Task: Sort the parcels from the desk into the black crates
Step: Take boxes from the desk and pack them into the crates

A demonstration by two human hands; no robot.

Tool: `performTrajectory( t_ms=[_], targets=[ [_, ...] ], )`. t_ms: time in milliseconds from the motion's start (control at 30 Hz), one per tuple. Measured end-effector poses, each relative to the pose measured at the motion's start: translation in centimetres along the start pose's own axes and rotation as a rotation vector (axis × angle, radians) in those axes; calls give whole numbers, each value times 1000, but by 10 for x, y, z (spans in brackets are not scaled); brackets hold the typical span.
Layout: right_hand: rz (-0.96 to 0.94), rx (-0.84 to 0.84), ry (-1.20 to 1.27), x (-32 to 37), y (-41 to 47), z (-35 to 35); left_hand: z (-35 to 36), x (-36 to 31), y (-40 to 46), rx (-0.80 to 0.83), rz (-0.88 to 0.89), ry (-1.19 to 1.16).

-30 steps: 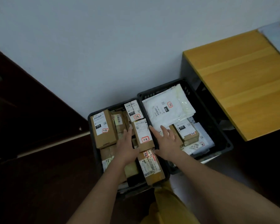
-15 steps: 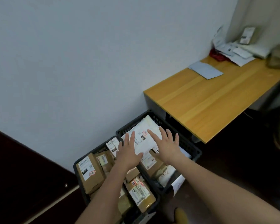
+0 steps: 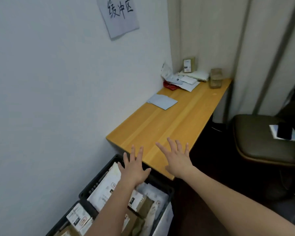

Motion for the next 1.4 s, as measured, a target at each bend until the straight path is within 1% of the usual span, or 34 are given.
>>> performTrajectory(
  t_ms=[200, 333, 500, 767, 900, 1133, 1267, 1400],
  targets=[
    [113, -58, -21, -148, -3, -41, 4, -152, 43, 18, 90, 80],
    [198, -70, -10, -246, -7, -70, 2, -250, 67, -5, 168, 115],
    [246, -105, 6, -325, 1, -100, -4, -332, 94, -36, 229, 147],
    [260, -116, 53, -392, 51, -115, -14, -399, 164, -35, 253, 192],
    [290, -98, 38, -432, 87, -121, -21, -432, 219, 3, 266, 198],
    [373, -41, 45, -512, 186, -136, -46, -503, 339, -10, 331, 208],
    [409, -43, 32, -541, 244, -149, -63, -518, 395, 10, 334, 173],
    [409, 31, 5, -554, 295, -149, -71, -515, 439, 29, 303, 141]
  ],
)
Point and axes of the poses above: each hand's wrist, its own y-axis towards the middle knuckle, its own z-axis out of the palm, x = y × z, the point moved 4 cm from there along y, towards the middle knuckle, and after that the axes turned 12 degrees about -z, right-handed, at the moved point
